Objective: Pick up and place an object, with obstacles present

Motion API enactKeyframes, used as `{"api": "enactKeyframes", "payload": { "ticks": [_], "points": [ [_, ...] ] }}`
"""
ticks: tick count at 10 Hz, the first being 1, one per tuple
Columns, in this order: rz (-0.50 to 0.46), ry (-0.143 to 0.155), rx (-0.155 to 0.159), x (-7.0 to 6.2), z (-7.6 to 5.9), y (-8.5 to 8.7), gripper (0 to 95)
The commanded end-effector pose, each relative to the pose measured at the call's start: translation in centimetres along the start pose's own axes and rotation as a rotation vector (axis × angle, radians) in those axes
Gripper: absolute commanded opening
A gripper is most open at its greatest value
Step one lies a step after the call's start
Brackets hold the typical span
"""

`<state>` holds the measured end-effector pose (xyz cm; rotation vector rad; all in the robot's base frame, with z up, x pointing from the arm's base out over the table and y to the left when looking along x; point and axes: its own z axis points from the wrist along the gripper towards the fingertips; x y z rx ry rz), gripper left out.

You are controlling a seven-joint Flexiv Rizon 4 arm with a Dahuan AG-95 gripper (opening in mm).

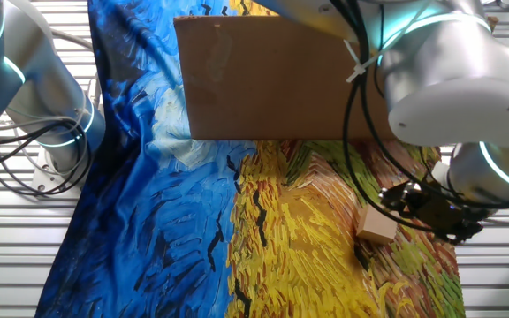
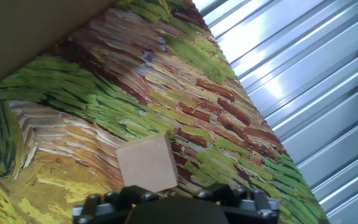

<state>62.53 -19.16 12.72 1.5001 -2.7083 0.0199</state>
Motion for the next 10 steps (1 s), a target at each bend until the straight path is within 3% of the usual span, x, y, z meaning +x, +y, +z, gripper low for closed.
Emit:
{"api": "enactKeyframes", "payload": {
  "ticks": [1,8,9,10],
  "points": [
    [-0.001,0.003,-0.023,-0.1,0.0,-0.17,76.0],
    [-0.055,0.007,-0.037,-0.1,0.0,-0.17,76.0],
    [-0.062,0.007,-0.038,-0.1,0.0,-0.17,95.0],
    [-0.07,0.006,-0.039,-0.1,0.0,-0.17,95.0]
  ]
}}
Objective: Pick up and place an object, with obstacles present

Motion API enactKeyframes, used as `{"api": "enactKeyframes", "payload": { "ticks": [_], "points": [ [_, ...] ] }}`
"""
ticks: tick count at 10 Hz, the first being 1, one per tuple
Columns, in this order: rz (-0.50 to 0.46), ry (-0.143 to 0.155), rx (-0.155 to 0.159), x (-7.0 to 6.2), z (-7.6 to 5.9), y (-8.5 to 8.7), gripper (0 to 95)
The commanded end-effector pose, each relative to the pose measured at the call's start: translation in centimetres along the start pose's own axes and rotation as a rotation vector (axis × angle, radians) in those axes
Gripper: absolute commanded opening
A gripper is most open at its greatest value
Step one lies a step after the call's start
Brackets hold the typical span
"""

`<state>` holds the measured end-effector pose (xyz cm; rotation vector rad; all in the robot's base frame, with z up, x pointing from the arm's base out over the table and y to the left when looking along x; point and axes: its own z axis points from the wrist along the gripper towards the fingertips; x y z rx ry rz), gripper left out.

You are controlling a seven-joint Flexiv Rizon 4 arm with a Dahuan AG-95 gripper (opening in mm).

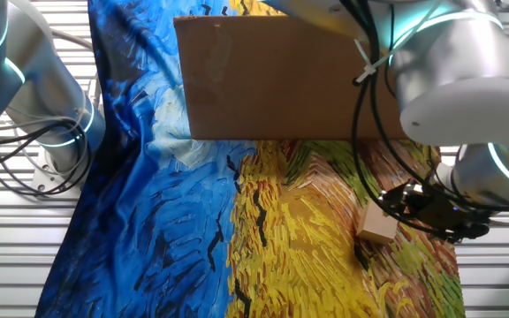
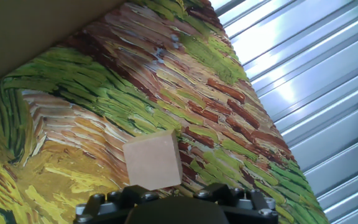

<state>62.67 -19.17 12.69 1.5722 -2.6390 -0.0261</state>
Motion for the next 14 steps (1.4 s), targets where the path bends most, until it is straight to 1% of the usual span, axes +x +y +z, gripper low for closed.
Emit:
{"api": "enactKeyframes", "payload": {
  "ticks": [1,3,4,5,6,7,8,10,11,12,14],
  "points": [
    [-0.024,-0.005,-0.006,-0.1,0.0,-0.1,95.0],
    [-0.036,-0.007,-0.01,-0.5,0.4,0.0,95.0],
    [-0.038,-0.006,-0.01,-0.6,0.9,0.2,95.0],
    [-0.036,-0.006,-0.01,-0.8,1.5,0.4,95.0],
    [-0.022,0.001,-0.018,-1.0,2.3,0.5,95.0],
    [-0.027,0.0,-0.02,-1.1,3.1,0.4,95.0],
    [-0.024,0.004,-0.017,-1.3,3.7,0.3,95.0],
    [-0.016,0.006,-0.017,-1.8,5.2,0.6,95.0],
    [-0.018,0.006,-0.017,-1.7,5.7,0.8,95.0],
    [-0.015,0.007,-0.019,-1.6,5.9,0.9,95.0],
    [-0.011,0.009,-0.023,-1.2,6.5,1.8,95.0]
  ]
}}
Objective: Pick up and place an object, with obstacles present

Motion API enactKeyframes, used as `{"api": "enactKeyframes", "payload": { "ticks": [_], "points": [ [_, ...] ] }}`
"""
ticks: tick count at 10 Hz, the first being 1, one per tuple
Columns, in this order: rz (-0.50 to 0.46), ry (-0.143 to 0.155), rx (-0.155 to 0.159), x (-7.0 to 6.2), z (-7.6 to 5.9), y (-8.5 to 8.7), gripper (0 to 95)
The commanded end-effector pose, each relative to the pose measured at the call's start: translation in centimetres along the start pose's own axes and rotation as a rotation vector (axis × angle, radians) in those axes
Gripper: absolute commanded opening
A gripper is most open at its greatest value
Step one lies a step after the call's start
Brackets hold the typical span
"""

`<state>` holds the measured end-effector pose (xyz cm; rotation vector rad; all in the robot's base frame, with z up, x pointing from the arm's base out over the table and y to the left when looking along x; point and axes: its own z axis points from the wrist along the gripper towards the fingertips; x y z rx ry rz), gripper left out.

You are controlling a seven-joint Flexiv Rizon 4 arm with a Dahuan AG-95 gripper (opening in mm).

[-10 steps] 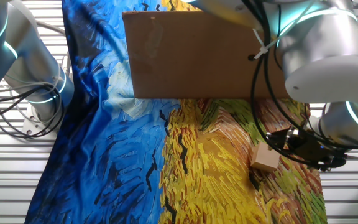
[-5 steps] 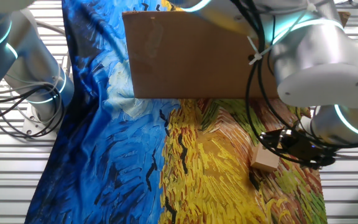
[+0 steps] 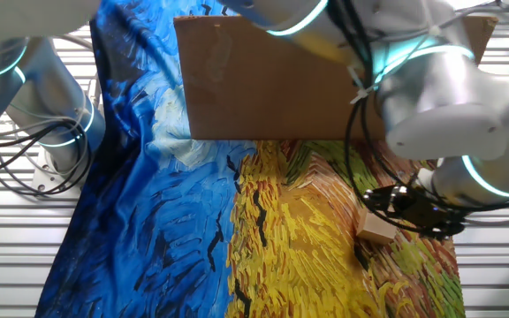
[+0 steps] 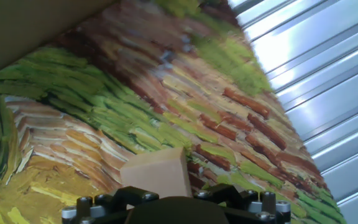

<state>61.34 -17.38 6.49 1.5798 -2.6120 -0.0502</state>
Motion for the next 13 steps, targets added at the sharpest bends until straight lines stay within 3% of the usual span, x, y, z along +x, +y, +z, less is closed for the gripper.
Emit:
{"api": "enactKeyframes", "payload": {
  "ticks": [1,6,10,11,13],
  "points": [
    [0.006,0.001,0.0,0.1,0.6,0.4,95.0],
    [-0.001,-0.001,0.001,0.3,1.8,0.8,95.0],
    [-0.005,-0.005,0.003,-0.2,2.7,0.9,95.0],
    [-0.006,-0.005,0.003,-0.3,2.8,0.8,76.0],
    [-0.007,-0.006,0.003,-0.4,3.2,0.7,76.0]
  ]
}}
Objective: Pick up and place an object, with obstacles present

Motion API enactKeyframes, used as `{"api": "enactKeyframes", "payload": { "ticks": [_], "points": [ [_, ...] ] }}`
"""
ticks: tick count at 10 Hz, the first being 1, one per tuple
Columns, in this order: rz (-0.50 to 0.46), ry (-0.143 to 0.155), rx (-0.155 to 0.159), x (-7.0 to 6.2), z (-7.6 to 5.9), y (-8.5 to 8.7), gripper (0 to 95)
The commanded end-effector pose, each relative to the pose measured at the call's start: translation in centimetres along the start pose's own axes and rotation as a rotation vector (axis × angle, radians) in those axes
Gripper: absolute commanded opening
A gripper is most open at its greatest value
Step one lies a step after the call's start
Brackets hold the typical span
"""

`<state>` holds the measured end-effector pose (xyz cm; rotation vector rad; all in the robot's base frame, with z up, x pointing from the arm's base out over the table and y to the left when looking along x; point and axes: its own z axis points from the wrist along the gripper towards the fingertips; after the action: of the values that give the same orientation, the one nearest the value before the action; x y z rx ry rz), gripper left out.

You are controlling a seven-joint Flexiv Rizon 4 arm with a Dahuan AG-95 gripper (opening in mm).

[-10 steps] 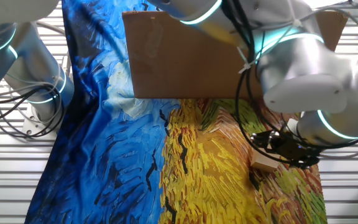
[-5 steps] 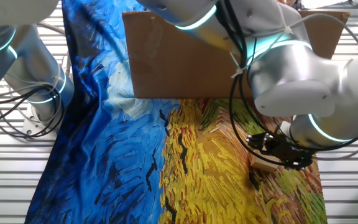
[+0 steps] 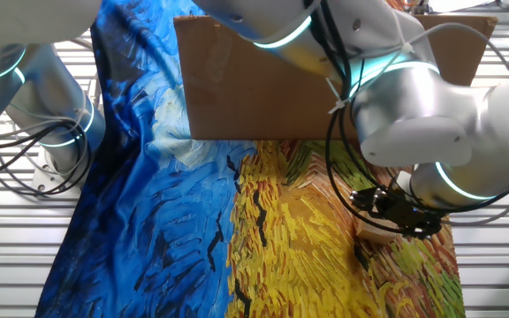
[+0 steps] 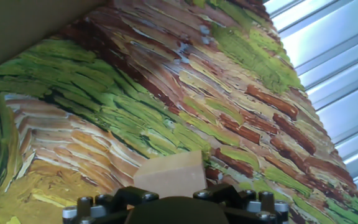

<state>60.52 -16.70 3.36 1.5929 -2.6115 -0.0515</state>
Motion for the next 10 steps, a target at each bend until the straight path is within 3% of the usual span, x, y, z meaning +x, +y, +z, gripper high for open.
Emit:
{"api": "enactKeyframes", "payload": {
  "ticks": [1,5,10],
  "points": [
    [-0.004,-0.003,-0.002,0.04,0.31,-0.17,76.0],
    [0.017,0.0,0.001,0.05,0.47,-0.22,0.0],
    [0.027,0.001,0.005,0.01,-0.12,-0.03,0.0]
  ]
}}
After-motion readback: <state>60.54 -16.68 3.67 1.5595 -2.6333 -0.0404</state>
